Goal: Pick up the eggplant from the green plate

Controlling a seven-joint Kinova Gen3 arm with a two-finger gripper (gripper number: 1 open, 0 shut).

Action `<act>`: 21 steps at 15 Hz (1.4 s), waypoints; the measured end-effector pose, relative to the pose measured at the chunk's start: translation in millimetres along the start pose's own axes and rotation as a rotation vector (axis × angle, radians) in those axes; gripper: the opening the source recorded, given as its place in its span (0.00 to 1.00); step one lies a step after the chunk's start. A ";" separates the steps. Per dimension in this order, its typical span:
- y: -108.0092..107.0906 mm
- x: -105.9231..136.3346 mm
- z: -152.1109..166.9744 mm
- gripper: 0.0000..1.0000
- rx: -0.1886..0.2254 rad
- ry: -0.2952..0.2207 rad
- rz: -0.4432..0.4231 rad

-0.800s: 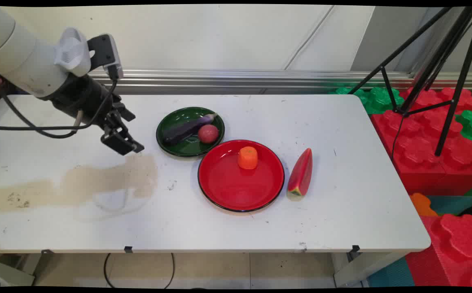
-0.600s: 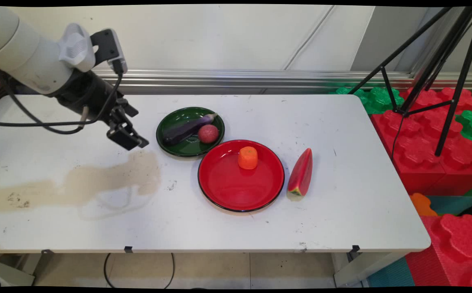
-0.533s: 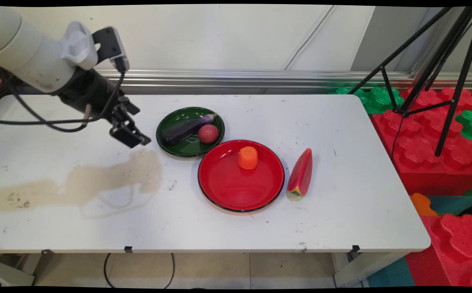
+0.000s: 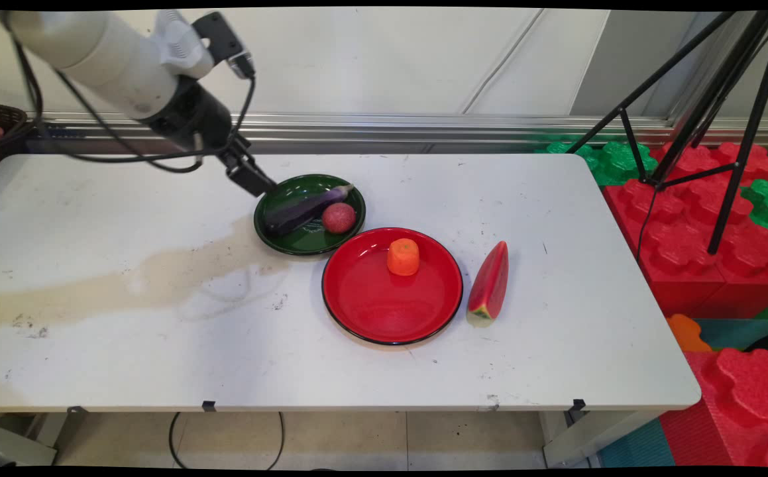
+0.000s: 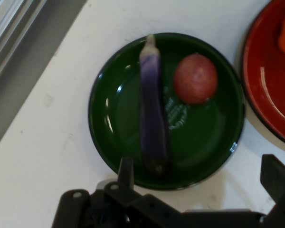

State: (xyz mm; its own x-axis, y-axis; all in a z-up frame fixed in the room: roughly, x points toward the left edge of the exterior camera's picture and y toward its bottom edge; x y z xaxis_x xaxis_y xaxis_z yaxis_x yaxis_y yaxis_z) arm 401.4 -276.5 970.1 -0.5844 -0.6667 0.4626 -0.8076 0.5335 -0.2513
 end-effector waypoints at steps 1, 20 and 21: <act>-4.0 5.0 6.2 1.00 0.009 -0.004 -0.006; -39.7 24.8 169.9 1.00 -0.025 -0.222 -0.051; -39.8 24.4 175.8 1.00 -0.027 -0.230 -0.053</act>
State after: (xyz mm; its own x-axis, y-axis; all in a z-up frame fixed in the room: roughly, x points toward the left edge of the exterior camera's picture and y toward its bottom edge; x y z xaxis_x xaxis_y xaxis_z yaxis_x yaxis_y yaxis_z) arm 405.4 -405.5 841.9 -0.5460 -0.7937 0.2682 -0.8373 0.5061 -0.2071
